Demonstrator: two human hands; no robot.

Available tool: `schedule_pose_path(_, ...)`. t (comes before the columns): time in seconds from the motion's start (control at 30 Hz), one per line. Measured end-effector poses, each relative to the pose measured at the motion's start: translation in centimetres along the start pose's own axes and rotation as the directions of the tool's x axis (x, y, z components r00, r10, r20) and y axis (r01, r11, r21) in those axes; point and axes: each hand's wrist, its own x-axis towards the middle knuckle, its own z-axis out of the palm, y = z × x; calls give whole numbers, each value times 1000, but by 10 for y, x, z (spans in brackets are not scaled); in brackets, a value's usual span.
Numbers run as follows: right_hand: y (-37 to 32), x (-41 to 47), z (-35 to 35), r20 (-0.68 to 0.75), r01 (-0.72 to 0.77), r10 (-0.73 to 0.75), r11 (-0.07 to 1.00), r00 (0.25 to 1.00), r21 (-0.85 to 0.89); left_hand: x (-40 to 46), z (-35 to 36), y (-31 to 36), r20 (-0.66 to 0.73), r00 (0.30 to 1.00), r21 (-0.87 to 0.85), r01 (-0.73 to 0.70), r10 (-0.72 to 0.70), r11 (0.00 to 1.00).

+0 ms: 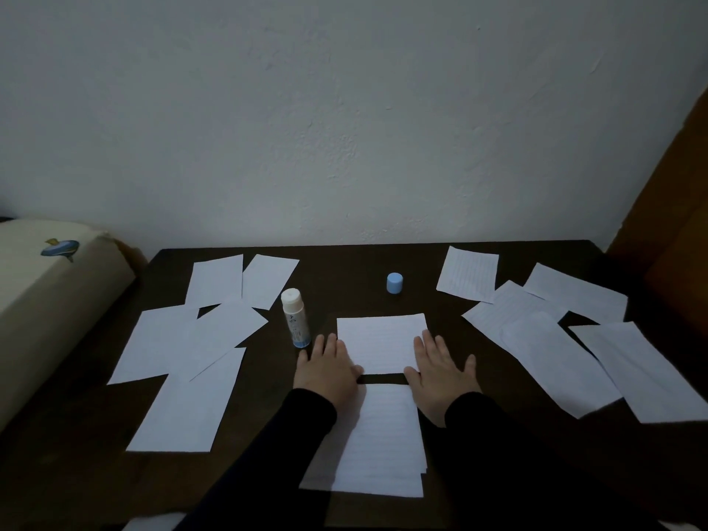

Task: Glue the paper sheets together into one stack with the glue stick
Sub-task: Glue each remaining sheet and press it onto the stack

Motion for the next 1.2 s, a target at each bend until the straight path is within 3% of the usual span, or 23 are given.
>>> schedule_pose_path(0.13, -5, -6, -10, 49, -31, 30, 999, 998, 17, -14, -9, -15, 88, 990, -8, -110, 110, 994)
schedule_pose_path(0.2, -6, -3, -17, -15, -45, 46, 998, 999, 33, -25, -8, -25, -92, 991, -223, -120, 102, 967)
schedule_pose_path(0.27, -4, 2, -21, -139, -28, 31, 999, 990, 29, -33, -11, -37, -323, 945, -410, -98, -44, 907)
schedule_pose_path(0.33, 1, 8, -23, -234, 21, -13, 999, 972, 32, -34, -14, -47, -385, 899, -529, -29, -209, 848)
schedule_pose_path(0.47, 8, 22, -20, -290, 76, -54, 995, 956, 65, -15, -12, -62, -309, 840, -682, 130, -445, 720)
schedule_pose_path(0.57, 8, 28, -18, -298, 85, -64, 995, 953, 58, -4, -11, -62, -245, 814, -771, 166, -527, 615)
schedule_pose_path(0.67, 7, 34, -17, -265, 37, -29, 999, 964, 27, 2, -9, -63, -276, 815, -832, 62, -509, 551)
schedule_pose_path(0.87, 6, 37, -16, -233, 7, -10, 1000, 972, -14, 6, -8, -64, -348, 863, -787, -56, -367, 615)
schedule_pose_path(1.2, 1, 31, -23, -301, 39, -22, 998, 953, 53, 3, -7, -63, -362, 863, -792, -85, -352, 605)
